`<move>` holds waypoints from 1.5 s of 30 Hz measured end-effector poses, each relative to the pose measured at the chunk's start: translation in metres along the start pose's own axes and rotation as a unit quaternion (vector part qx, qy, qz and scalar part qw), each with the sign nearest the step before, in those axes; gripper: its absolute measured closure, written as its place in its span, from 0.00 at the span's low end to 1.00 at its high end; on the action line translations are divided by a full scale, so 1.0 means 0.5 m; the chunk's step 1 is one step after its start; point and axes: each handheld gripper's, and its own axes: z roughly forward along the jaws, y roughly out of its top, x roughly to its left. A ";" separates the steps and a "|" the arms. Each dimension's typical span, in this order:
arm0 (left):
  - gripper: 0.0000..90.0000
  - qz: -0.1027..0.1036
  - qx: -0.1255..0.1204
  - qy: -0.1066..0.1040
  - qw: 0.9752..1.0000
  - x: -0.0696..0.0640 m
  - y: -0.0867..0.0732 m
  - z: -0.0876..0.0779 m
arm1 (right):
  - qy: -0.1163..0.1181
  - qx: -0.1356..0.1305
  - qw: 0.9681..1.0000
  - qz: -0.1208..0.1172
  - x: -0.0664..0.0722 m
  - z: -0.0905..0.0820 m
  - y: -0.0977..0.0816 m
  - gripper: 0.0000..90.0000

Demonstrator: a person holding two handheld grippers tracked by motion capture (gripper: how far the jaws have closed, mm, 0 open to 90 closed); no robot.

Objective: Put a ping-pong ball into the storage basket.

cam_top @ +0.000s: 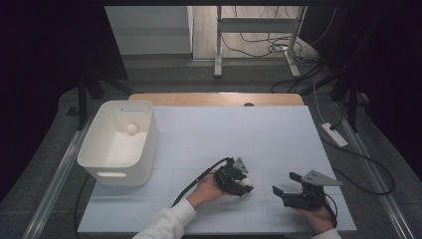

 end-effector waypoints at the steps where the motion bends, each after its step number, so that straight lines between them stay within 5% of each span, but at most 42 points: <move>1: 0.57 0.001 0.001 0.000 1.000 0.000 0.000 -0.001 | 0.000 0.000 1.000 0.000 0.000 0.000 0.000 0.14; 45: 0.57 0.005 -0.074 0.024 0.997 -0.007 -0.010 -0.083 | -0.003 0.000 1.000 -0.001 0.001 0.000 0.000 0.14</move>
